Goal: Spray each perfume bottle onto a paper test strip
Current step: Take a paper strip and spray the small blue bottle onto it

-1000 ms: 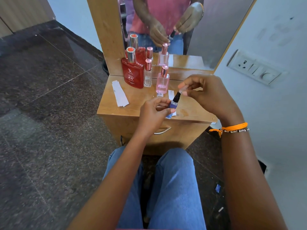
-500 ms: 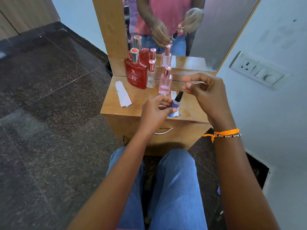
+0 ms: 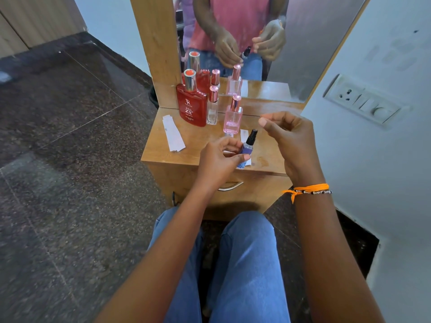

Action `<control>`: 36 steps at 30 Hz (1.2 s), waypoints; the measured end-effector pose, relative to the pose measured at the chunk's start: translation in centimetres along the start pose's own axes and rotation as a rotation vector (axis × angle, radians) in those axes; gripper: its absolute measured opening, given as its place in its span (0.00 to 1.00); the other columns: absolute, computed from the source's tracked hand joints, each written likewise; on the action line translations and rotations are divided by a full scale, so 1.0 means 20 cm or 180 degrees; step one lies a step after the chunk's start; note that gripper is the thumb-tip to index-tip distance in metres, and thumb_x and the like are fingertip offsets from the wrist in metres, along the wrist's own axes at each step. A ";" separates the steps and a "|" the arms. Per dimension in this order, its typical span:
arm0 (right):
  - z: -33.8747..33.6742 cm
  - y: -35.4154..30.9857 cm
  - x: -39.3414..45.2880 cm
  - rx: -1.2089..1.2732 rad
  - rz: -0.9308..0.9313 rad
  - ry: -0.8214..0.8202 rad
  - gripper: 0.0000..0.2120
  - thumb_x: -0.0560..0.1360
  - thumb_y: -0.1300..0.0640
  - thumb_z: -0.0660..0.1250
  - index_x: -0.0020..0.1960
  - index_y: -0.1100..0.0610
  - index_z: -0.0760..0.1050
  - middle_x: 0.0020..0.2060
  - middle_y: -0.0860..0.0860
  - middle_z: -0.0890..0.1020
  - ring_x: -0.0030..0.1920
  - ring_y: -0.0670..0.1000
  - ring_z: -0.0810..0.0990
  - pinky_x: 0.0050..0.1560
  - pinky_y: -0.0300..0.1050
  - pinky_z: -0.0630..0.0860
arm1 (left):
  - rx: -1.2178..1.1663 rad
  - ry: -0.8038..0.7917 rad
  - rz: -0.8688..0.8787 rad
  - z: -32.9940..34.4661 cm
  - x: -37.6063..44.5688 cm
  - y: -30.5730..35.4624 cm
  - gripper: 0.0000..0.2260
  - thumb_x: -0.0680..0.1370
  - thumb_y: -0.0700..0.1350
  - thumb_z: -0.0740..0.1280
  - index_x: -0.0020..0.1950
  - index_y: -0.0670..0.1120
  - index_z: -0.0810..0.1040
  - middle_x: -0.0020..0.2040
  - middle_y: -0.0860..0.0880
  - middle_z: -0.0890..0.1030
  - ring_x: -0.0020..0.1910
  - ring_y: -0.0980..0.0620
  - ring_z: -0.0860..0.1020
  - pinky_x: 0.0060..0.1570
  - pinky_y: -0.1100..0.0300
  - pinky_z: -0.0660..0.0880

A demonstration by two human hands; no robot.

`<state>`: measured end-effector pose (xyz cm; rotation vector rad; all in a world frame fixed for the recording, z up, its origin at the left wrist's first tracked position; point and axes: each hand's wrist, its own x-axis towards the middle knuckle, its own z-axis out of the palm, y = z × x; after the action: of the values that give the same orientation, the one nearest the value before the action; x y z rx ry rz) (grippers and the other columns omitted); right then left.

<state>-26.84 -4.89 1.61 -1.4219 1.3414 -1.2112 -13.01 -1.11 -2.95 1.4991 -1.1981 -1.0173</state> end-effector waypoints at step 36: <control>0.01 0.15 -0.07 -0.0446 -0.0460 -0.1040 0.29 0.74 0.61 0.70 0.68 0.40 0.63 0.61 0.51 0.78 0.58 0.50 0.80 0.57 0.48 0.80 | -0.0386 0.0079 0.0094 0.02 0.05 0.02 0.10 0.70 0.39 0.73 0.51 0.43 0.82 0.46 0.46 0.85 0.48 0.51 0.83 0.53 0.49 0.79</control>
<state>-27.29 -3.80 -1.58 -1.7562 1.1292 -0.9364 -13.34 -2.19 -2.75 1.3920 -1.1179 -1.0304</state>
